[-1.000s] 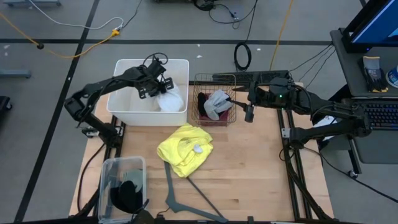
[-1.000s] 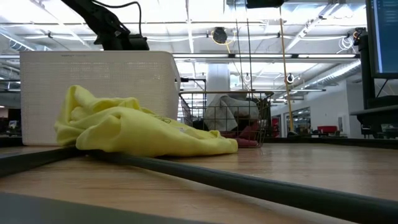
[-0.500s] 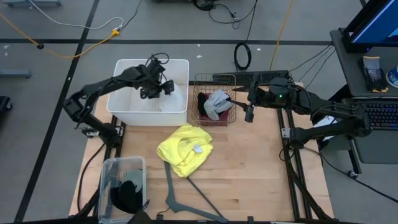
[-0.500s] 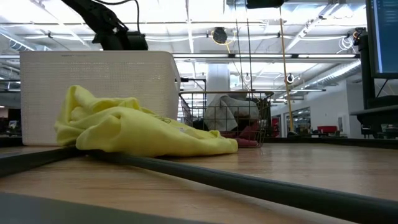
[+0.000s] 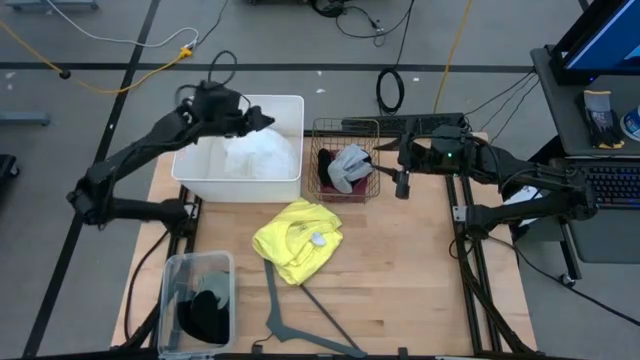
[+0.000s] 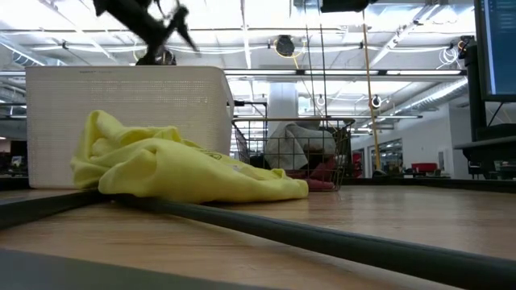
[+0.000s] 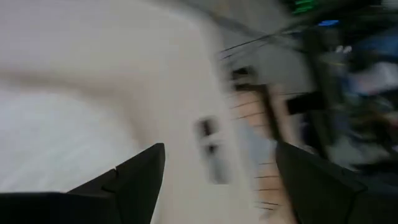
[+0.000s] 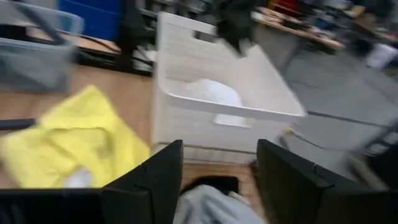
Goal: Pick & Place Cloths
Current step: Put the yellow shirt into the white bin
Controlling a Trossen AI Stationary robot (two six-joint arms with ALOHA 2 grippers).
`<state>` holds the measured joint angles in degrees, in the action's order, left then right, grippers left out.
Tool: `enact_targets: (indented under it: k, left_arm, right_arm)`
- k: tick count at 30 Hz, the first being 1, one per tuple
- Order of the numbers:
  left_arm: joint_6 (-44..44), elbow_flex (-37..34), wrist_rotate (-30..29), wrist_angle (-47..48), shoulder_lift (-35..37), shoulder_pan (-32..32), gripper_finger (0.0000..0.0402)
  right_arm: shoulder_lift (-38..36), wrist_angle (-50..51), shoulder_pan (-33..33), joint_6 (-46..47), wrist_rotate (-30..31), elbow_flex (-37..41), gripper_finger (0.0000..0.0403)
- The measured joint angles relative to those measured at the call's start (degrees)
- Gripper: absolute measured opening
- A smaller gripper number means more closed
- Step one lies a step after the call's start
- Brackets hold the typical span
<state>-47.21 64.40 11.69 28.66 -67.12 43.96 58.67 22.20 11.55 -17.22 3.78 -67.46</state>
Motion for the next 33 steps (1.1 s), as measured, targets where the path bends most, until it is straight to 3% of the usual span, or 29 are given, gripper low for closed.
enact_targets:
  k: [6, 9, 15, 20, 33]
  left_arm:
    - [12.19, 0.00, -0.07, -10.79, 5.33, -9.57, 0.0310]
    - [20.88, 0.00, -0.15, -12.70, 6.95, -15.39, 0.0310]
    - [30.98, 0.00, -3.83, -12.60, 7.72, -27.24, 0.0310]
    - [33.36, 0.00, -11.95, -12.65, 7.72, -35.24, 0.0310]
    - [36.11, 0.00, -20.60, -14.05, 7.72, -51.43, 0.0310]
  right_arm:
    - [0.29, -0.19, -0.06, 0.03, -16.84, -0.01, 0.0196]
    - [1.20, -0.86, -0.90, 0.28, -20.94, -0.02, 0.0196]
    - [4.52, -4.40, -4.98, 3.14, -20.46, -0.02, 0.0196]
    - [7.71, -7.44, -9.05, 3.08, -20.23, -0.02, 0.0196]
    - [16.70, -11.26, -19.97, -0.75, -13.06, -0.04, 0.0196]
